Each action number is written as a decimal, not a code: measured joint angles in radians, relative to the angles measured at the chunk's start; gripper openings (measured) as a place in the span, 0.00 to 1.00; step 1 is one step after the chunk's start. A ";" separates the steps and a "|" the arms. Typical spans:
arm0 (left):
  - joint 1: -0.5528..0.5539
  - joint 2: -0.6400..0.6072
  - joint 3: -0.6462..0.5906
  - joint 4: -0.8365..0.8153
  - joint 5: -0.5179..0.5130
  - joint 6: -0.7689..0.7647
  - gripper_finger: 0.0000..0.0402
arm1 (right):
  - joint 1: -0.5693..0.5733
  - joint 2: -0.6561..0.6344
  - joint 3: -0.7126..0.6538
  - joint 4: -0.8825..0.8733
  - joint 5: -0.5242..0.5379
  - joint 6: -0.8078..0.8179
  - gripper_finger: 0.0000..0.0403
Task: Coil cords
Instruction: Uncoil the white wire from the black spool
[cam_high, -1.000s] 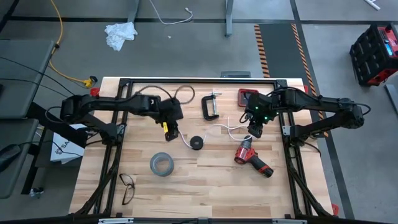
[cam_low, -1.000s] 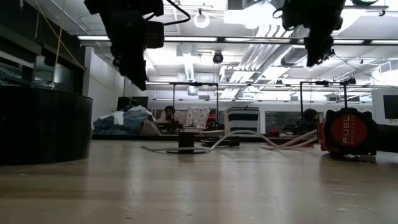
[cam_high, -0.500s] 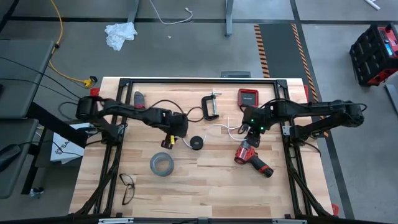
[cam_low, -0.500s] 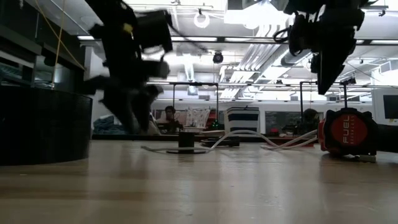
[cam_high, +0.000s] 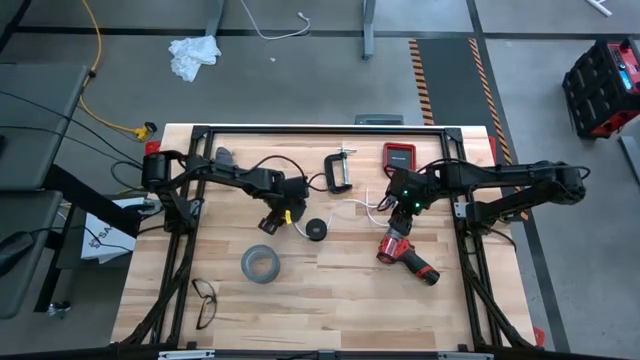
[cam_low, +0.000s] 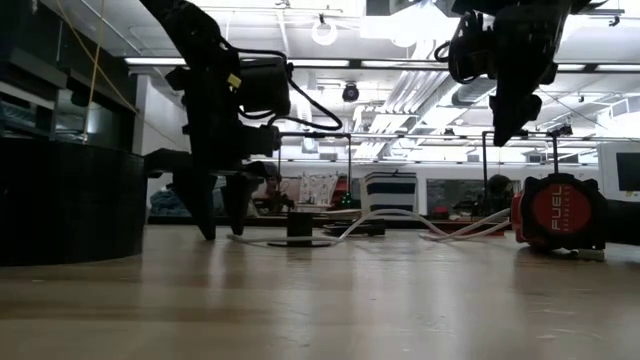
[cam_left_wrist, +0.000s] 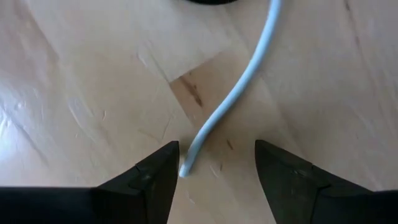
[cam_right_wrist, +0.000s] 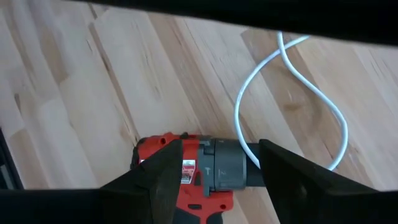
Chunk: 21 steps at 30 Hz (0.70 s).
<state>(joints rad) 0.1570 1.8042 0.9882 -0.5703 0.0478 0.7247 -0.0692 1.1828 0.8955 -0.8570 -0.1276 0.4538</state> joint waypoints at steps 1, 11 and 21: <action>-0.001 0.000 0.000 0.010 0.003 0.024 0.49 | 0.000 0.000 0.000 0.005 0.000 0.000 0.51; 0.000 0.040 0.002 0.041 0.014 0.090 0.05 | 0.000 0.000 0.000 0.032 -0.025 0.040 0.45; -0.008 -0.057 0.058 -0.126 0.011 -0.240 0.01 | 0.000 0.000 0.000 0.342 -0.065 0.044 0.37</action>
<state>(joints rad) 0.1493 1.7477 1.0464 -0.6967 0.0590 0.4850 -0.0689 1.1824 0.8960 -0.5147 -0.1925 0.4975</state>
